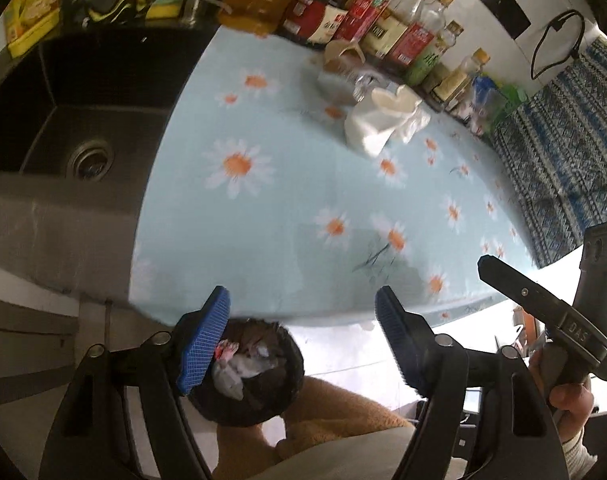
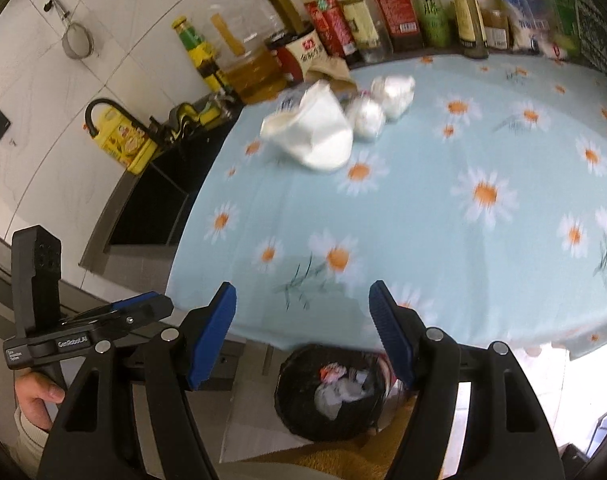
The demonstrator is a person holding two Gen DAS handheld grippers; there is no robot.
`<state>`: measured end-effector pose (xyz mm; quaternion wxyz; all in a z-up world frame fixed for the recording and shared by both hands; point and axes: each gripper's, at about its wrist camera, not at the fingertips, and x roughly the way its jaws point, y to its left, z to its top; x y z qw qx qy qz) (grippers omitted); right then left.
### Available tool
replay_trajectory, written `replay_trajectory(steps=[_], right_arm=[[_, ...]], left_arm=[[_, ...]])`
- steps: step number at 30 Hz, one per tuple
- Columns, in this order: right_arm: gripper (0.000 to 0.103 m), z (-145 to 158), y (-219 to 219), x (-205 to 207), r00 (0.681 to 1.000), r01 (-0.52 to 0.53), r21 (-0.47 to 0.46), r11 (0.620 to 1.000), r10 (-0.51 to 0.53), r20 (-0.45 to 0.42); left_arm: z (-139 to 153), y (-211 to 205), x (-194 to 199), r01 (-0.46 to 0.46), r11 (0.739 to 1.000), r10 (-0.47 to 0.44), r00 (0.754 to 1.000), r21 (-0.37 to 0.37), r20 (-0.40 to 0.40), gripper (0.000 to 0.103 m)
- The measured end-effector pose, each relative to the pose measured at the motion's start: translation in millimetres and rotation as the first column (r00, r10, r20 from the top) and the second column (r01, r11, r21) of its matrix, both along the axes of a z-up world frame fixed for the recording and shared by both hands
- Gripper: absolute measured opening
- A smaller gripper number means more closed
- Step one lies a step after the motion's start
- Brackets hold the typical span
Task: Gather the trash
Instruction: 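Move both grippers back up over the table toward the remaining trash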
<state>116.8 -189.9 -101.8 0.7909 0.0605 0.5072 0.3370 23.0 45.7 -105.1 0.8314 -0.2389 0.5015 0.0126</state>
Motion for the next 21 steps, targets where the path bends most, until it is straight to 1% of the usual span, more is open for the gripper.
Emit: replay_trajectory(steps=[2,8,11,17,21], right_arm=[[0.076,6,-3,15,1.000,0.001,0.007,1.000,-0.001,0.022],[0.078,10,-17,70,1.000,0.015,0.016,1.000,-0.015,0.026],[0.080,9,-23,96,1.000,0.019,0.020,1.000,-0.020,0.021],[0.081,5,-28,148,1.000,0.015,0.032,0.999,-0.016,0.018],[0.081,-2,-28,174,1.000,-0.001,0.040,0.999,0.000,0.005]], left_arm=[[7,-4,13,0.002,1.000,-0.003,1.000,0.012,0.016,0.086],[17,-18,51,-0.002,1.000,0.002,1.000,0.021,0.024,0.086],[21,-28,73,-0.003,1.000,0.002,1.000,0.028,0.017,0.086],[21,-48,112,0.003,0.998,-0.003,1.000,0.056,0.000,0.086],[20,-56,133,-0.009,0.997,0.010,1.000,0.072,-0.013,0.086]])
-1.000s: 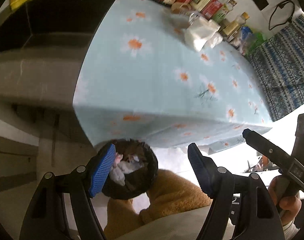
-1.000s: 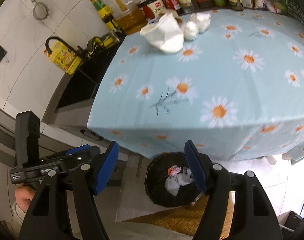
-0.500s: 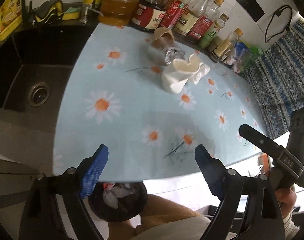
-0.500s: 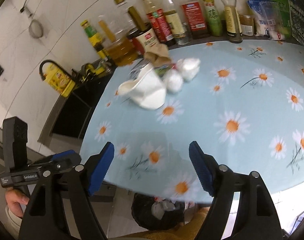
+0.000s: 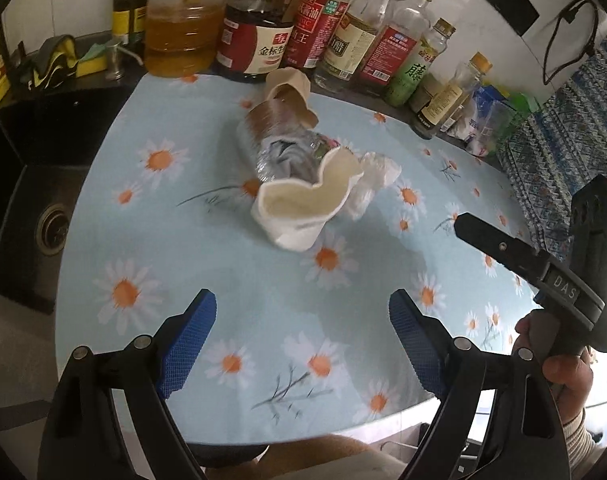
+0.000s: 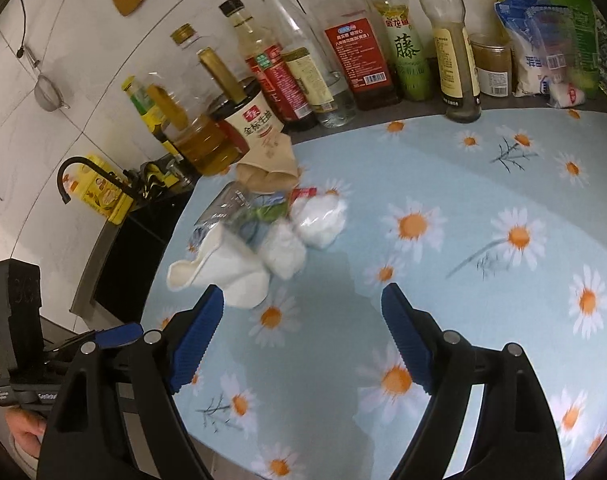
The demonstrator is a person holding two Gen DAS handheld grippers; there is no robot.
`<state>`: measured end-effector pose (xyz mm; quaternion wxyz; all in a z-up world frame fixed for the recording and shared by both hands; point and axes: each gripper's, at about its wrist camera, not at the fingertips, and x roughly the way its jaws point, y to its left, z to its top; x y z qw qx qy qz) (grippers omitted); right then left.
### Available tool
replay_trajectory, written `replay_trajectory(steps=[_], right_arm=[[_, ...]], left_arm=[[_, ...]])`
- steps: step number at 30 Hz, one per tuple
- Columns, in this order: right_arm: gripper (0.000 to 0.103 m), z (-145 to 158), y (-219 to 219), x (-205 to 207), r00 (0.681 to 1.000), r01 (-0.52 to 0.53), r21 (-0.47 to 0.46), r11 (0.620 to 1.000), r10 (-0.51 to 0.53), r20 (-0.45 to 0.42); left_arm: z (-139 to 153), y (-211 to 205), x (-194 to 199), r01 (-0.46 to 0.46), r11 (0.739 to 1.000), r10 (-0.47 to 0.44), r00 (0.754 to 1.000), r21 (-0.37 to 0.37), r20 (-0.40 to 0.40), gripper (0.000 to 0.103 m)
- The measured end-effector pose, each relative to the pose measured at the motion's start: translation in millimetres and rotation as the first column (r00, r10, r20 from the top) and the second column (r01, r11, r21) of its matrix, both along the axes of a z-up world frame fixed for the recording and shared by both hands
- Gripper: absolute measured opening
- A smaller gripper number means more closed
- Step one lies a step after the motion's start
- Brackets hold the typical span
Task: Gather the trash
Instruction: 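Move both grippers back up over the table toward the remaining trash, then grasp the cream paper cup with the left gripper while the right gripper grasps the clear plastic bag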
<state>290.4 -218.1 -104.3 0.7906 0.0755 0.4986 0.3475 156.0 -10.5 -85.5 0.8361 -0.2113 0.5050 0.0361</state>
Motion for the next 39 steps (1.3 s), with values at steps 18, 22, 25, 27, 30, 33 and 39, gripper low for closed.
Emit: replay_trajectory(steps=[18,22,25,27,30,33,39], right_arm=[[0.081,-35,29,71,0.990,-0.094,0.038,0.995,0.098,-0.101],[0.081,-39,37,79,0.988,-0.115,0.041,0.993,0.118,-0.101],[0.081,-45,43,85,0.985,-0.125,0.036,0.992,0.128,-0.116],[0.081,-49,45,88,0.982,-0.130,0.041,0.991,0.134,-0.131],[0.080,-50,49,89,0.981,-0.139,0.046,0.989,0.144,-0.130],[0.073,-52,52,92,0.979,-0.150,0.041,0.988,0.154,-0.132],[0.059,-55,55,93,0.977,-0.158,0.027,0.987,0.160,-0.138]], left_arm=[[-18,-5,67,-0.216,0.976,0.216,0.976,0.014,-0.003,0.086],[-23,-3,75,-0.251,0.968,0.252,0.968,0.025,-0.023,0.086],[-28,-4,80,-0.269,0.962,0.270,0.962,0.046,-0.033,0.086],[-31,-4,83,-0.278,0.958,0.281,0.959,0.063,-0.036,0.086],[-35,-4,85,-0.283,0.956,0.286,0.957,0.078,-0.038,0.086],[-35,-3,85,-0.299,0.950,0.302,0.953,0.091,-0.021,0.086],[-38,-4,92,-0.273,0.955,0.275,0.961,0.119,-0.004,0.078]])
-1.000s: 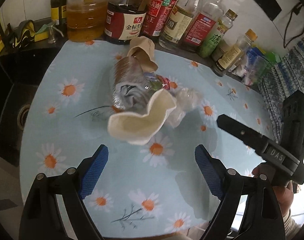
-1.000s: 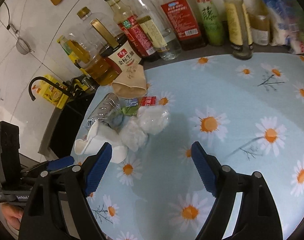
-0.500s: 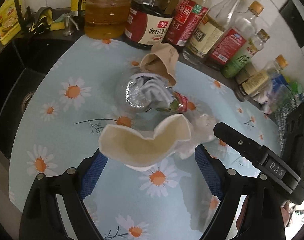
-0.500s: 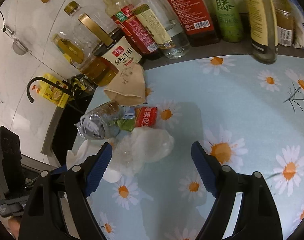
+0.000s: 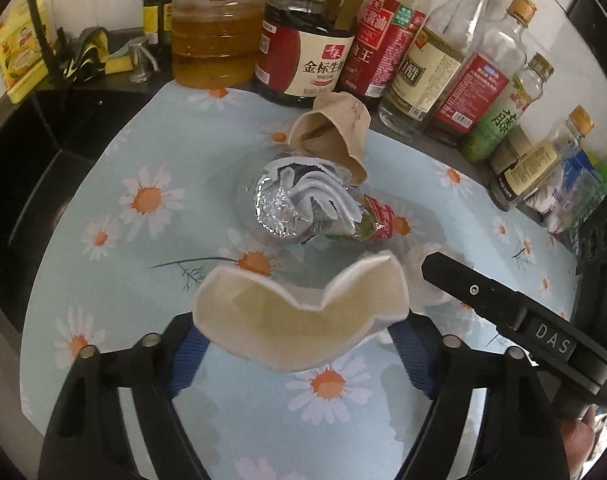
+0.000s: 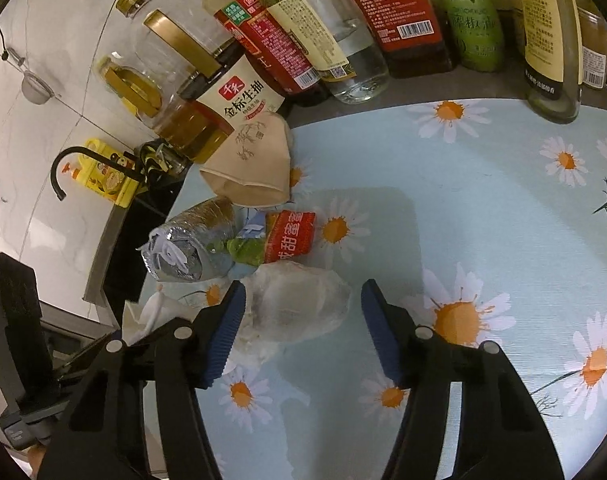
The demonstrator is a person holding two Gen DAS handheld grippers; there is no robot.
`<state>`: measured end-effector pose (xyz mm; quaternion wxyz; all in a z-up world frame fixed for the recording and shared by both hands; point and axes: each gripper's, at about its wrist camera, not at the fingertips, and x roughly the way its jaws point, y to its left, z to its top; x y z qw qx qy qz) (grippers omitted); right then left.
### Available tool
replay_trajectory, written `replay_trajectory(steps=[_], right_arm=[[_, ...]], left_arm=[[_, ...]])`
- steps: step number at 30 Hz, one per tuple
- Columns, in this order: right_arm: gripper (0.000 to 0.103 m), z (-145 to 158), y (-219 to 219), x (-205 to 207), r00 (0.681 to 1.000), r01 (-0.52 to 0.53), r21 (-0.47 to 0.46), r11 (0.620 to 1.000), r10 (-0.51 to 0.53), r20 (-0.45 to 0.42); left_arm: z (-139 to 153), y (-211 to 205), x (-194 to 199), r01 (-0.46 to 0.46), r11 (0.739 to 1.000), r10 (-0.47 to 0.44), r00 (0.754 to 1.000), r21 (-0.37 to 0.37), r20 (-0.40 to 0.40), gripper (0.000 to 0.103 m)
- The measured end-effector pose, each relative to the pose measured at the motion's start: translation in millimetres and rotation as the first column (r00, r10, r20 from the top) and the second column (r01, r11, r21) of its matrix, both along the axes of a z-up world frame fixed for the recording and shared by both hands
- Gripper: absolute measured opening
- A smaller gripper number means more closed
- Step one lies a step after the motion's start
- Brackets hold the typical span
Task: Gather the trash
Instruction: 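Grasp the cream paper cup with the left gripper while the right gripper grasps the clear plastic bag, then carry the paper cup and plastic bag down over the black bin with both grippers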
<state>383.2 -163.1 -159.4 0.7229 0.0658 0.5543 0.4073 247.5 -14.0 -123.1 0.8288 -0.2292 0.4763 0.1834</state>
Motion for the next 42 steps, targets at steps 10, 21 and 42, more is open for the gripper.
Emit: replay_trajectory(steps=[10,21,42], right_arm=[[0.050,-1,-7,-4,0.999,0.013,0.009,1.000,-0.013,0.029],[0.050,2,-22,-15,0.998,0.046,-0.012,0.999,-0.045,0.042],[0.050,30,-39,-115,0.972,0.218,-0.075,0.973,-0.209,0.110]], left_arm=[[2,2,-11,0.001,1.000,-0.001,1.000,0.021,0.022,0.076],[12,6,-30,0.005,1.000,-0.006,0.998,0.019,0.067,0.076],[23,24,-96,0.194,0.981,-0.189,0.970,-0.015,0.154,0.076]])
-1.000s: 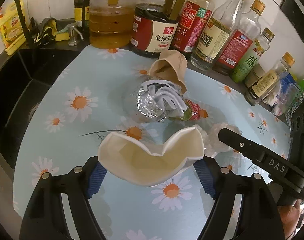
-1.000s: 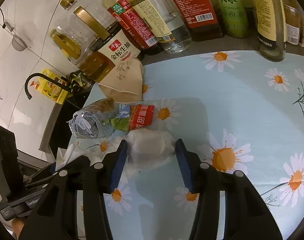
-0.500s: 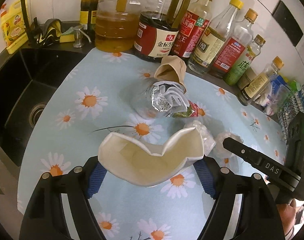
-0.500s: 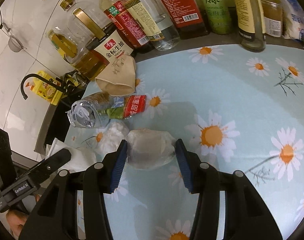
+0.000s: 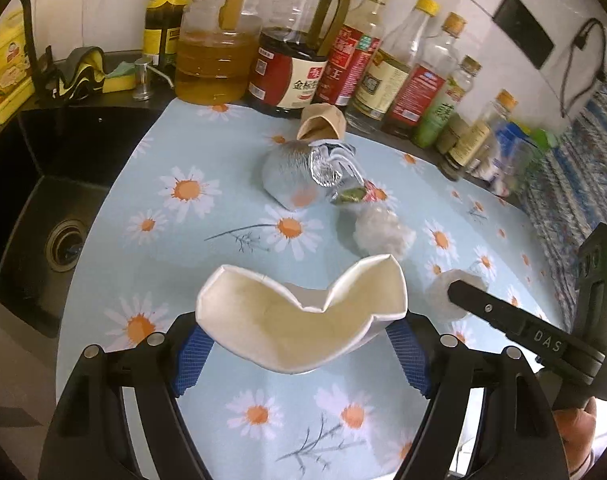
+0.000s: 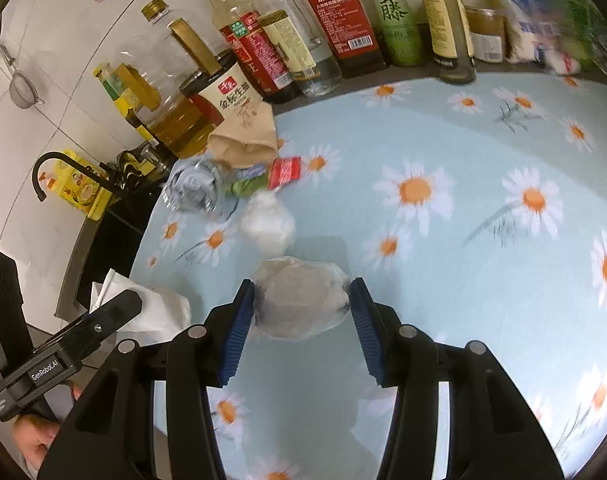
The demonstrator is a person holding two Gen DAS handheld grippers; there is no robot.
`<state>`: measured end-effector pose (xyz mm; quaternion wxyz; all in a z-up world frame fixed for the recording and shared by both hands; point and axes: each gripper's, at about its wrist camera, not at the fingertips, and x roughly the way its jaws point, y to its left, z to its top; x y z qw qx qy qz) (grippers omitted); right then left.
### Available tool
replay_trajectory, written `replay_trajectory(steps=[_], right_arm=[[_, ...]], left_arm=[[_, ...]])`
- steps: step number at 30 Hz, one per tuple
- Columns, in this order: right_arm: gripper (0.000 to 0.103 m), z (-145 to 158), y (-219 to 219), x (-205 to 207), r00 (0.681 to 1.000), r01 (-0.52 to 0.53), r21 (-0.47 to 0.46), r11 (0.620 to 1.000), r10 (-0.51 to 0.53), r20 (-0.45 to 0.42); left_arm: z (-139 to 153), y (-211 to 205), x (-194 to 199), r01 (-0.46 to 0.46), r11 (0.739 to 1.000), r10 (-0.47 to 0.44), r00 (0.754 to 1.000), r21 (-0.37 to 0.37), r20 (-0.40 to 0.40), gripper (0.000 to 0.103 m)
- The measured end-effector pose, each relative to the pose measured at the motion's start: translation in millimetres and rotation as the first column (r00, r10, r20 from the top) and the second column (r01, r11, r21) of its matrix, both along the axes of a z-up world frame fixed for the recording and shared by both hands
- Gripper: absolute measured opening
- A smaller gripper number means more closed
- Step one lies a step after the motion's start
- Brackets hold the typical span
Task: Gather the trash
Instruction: 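Carry the paper cup and plastic bag down over the black bin with both grippers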
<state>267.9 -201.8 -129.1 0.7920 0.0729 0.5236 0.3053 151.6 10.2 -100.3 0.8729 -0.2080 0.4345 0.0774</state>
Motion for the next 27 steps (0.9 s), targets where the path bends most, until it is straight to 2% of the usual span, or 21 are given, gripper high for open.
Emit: replay_trajectory(steps=[12,27], right_arm=[[0.050,12,26,-90,0.998,0.051,-0.013,0.999,-0.051,0.023],[0.050,7,57,-194,0.996,0.092,-0.026,0.995,-0.092,0.012]], left_arm=[[4,32,-67,0.082,0.996,-0.081,0.996,-0.024,0.028,0.076],[-6,58,-149,0.160,0.986,-0.159,0.987,-0.052,0.030,0.076]])
